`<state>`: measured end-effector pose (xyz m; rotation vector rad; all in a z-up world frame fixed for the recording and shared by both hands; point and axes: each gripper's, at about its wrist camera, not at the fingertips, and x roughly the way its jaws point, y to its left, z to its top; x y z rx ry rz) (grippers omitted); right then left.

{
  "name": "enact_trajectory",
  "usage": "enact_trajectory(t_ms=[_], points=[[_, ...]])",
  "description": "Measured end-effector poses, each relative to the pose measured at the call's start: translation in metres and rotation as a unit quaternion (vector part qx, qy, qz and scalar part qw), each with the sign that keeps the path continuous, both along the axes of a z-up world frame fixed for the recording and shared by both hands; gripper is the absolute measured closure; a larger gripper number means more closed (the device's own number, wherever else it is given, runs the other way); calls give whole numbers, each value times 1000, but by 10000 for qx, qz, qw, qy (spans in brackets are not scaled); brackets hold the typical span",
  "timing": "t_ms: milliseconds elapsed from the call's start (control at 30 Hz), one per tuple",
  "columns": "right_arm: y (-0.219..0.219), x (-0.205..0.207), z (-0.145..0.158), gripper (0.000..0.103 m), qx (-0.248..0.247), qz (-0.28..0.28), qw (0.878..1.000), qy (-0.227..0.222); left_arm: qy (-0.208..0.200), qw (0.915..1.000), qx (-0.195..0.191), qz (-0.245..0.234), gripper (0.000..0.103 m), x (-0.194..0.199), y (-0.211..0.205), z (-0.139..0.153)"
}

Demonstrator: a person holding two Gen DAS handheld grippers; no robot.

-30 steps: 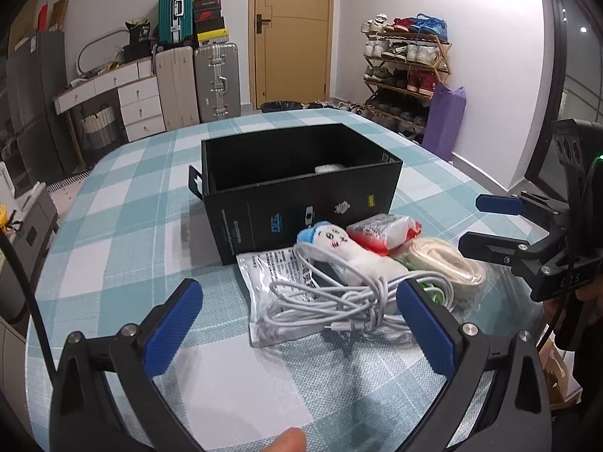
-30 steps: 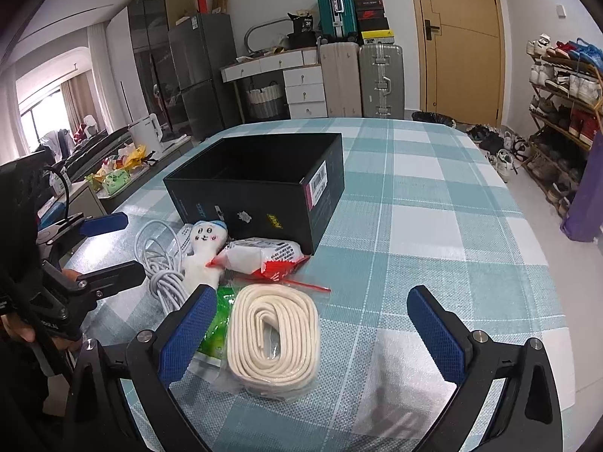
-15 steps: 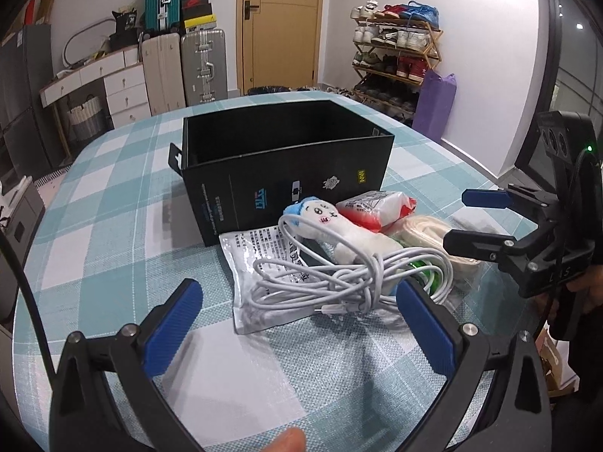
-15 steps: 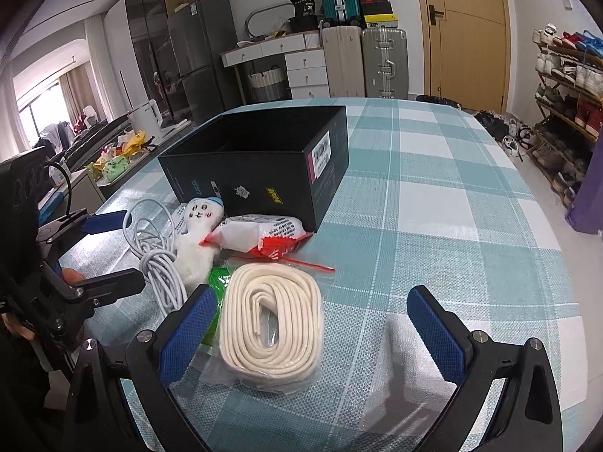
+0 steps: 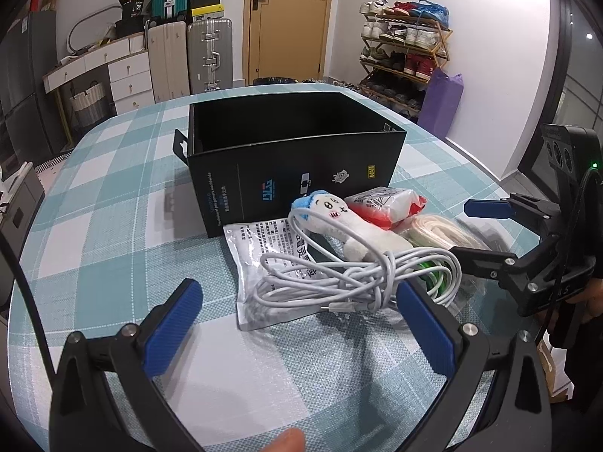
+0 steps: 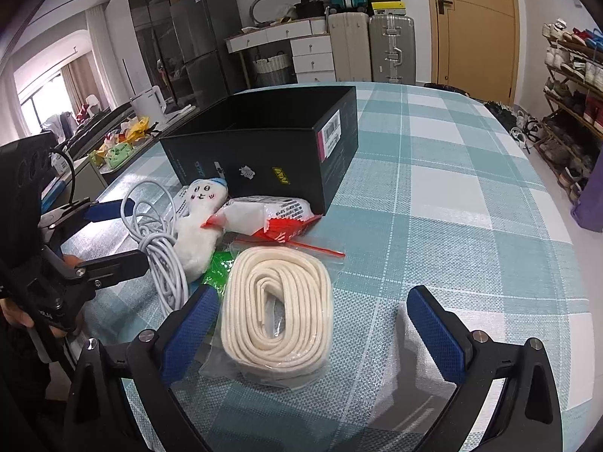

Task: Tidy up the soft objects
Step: 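Grasp the bag of cream coiled rope with the right gripper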

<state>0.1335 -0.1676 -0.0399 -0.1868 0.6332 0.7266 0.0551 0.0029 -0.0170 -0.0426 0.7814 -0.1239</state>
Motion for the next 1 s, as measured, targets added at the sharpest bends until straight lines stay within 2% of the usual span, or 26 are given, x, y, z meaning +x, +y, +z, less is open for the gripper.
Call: enact_trajectory(t_ms=[100, 167, 233, 467, 567, 633, 833, 1000], points=[[1, 1, -1, 3, -12, -28, 10000, 55, 5, 10000, -11, -6, 0, 0, 0, 0], [3, 1, -2, 7, -47, 21, 9999, 112, 14, 10000, -23, -14, 0, 0, 0, 0], [6, 1, -4, 16, -85, 79, 9998, 162, 29, 10000, -47, -8, 0, 0, 1, 0], [6, -1, -4, 26, 11, 210, 9996, 202, 39, 10000, -67, -19, 0, 0, 2, -1], [6, -3, -4, 35, 47, 285, 9994, 213, 39, 10000, -73, -20, 0, 0, 2, -1], [7, -5, -4, 46, 26, 322, 9993, 197, 42, 10000, -70, -16, 0, 0, 2, -1], [9, -9, -3, 62, -23, 371, 9993, 28, 48, 10000, -68, -19, 0, 0, 2, -1], [6, -8, -2, 63, -16, 355, 9994, -2, 95, 9999, -39, -1, 0, 2, 1, -2]])
